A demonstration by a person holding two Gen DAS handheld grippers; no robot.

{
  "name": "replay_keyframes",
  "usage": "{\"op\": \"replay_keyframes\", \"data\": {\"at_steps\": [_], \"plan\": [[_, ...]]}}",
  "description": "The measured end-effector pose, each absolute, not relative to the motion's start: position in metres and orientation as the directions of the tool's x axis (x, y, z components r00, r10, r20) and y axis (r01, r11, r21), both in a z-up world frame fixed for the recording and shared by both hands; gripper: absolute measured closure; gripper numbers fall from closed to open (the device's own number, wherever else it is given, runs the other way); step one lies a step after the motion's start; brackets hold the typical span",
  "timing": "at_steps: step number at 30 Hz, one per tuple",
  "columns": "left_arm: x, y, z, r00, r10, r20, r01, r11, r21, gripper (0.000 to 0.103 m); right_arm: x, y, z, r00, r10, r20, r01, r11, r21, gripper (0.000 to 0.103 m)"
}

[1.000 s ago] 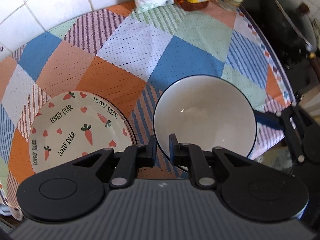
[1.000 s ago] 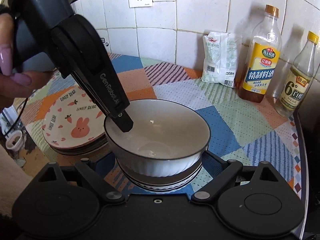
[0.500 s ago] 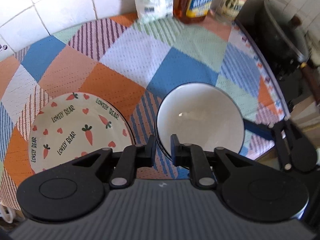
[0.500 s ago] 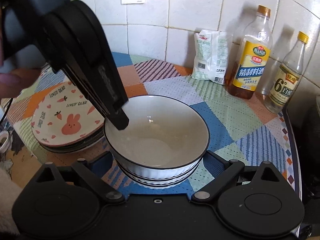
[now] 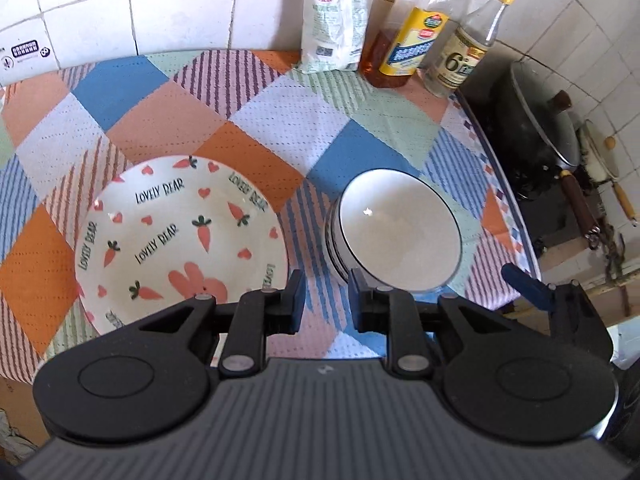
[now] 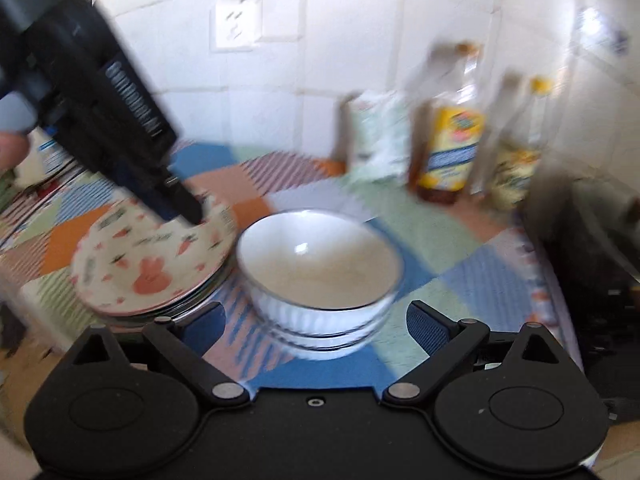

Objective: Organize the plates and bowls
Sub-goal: 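Carry the three nested white bowls with the left gripper toward the plate stack, then lower the white bowls onto the bunny bowl with the left gripper, open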

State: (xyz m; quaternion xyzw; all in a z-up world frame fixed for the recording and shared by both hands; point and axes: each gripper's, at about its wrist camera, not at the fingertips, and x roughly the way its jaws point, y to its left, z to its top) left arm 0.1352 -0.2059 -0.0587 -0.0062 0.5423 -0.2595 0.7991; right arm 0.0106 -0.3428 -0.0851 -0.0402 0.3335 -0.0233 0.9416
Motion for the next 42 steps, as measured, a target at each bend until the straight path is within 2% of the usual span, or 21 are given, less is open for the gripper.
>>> {"op": "replay_keyframes", "data": {"at_steps": [7, 14, 26, 30, 42], "plan": [[0.123, -0.193, -0.066, 0.288, -0.467, -0.836, 0.374, 0.859, -0.35, 0.072, -0.008, -0.35, -0.093, 0.793, -0.075, -0.605, 0.038, 0.997, -0.074, 0.004], [0.116, -0.191, -0.07, 0.354, -0.513, -0.782, 0.294, 0.855, -0.428, 0.063, -0.013, -0.351, -0.123, 0.799, -0.043, -0.6, 0.021, 0.999, -0.044, 0.004], [0.11, -0.22, -0.088, 0.361, -0.501, -0.787, 0.296, 0.862, -0.412, 0.063, -0.012, -0.35, -0.138, 0.808, -0.038, -0.588, 0.034, 0.999, -0.019, 0.004], [0.115, -0.227, -0.097, 0.367, -0.448, -0.815, 0.279, 0.889, -0.363, 0.062, -0.003, -0.353, -0.146, 0.793, -0.029, -0.609, 0.017, 1.0, -0.026, 0.004], [0.139, -0.231, -0.113, 0.301, -0.497, -0.814, 0.289, 0.861, -0.418, 0.058, 0.028, -0.359, -0.167, 0.774, 0.004, -0.633, 0.005, 1.0, 0.013, 0.004]]}}
